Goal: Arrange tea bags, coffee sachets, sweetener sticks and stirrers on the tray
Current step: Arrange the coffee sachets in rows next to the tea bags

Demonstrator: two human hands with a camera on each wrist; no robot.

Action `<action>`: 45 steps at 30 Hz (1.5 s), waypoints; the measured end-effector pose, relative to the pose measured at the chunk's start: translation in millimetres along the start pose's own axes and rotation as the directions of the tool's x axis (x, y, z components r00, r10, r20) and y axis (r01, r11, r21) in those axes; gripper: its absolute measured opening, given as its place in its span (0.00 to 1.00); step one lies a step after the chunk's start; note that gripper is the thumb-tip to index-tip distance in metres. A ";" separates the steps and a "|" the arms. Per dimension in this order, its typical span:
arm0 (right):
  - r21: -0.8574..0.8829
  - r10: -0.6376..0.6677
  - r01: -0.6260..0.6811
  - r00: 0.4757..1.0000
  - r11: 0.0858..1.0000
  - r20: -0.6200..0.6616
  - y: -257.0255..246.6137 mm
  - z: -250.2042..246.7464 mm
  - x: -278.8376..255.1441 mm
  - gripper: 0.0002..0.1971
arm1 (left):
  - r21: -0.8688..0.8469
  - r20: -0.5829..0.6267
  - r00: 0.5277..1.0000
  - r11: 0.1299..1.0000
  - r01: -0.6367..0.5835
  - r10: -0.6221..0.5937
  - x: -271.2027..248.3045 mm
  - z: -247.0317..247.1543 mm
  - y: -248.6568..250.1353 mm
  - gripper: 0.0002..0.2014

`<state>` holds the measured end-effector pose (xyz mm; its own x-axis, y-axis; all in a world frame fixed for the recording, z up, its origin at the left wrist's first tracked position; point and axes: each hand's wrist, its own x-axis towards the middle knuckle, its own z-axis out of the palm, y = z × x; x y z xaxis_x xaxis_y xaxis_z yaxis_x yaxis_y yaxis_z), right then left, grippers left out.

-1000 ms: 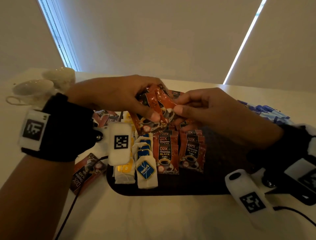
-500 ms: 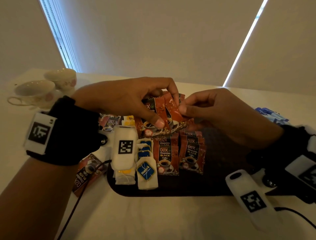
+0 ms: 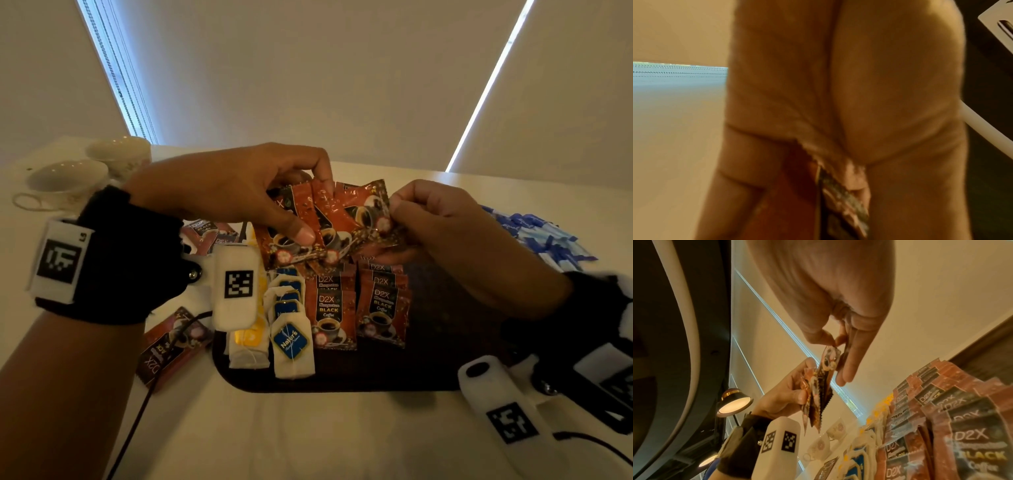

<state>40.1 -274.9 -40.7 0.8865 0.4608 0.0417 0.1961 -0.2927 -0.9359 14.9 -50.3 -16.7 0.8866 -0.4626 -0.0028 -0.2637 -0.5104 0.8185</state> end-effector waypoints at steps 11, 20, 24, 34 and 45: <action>-0.363 -0.261 0.272 0.962 0.891 0.081 -6.2 -3.9 2.0 0.11 | 0.091 0.040 0.999 0.996 -0.019 0.015 5.5 9.6 3.0 0.18; -0.437 0.129 -0.045 0.978 0.898 0.165 12.7 -11.0 -2.4 0.06 | 0.081 -0.194 0.981 0.997 0.016 0.000 -8.8 -6.9 7.6 0.18; -0.322 0.343 -0.261 0.910 0.910 0.232 19.3 -13.0 -4.8 0.13 | 0.076 -0.252 0.968 0.996 0.035 -0.014 -16.6 -14.6 9.1 0.19; -0.309 0.425 -0.335 0.855 0.890 0.298 37.2 16.8 -8.4 0.17 | 0.093 -0.259 0.965 0.993 0.070 -0.044 -20.0 -13.1 13.6 0.17; -0.627 0.103 0.248 0.877 0.738 0.469 25.0 32.1 -17.6 0.20 | 0.105 -0.245 0.968 0.991 0.081 -0.053 -21.6 -12.7 15.0 0.17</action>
<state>16.0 -263.4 -76.1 0.6016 0.7667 -0.2243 0.6277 -0.6273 -0.4610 -3.4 -38.8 2.9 0.9654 -0.2432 0.0945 -0.2295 -0.6192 0.7510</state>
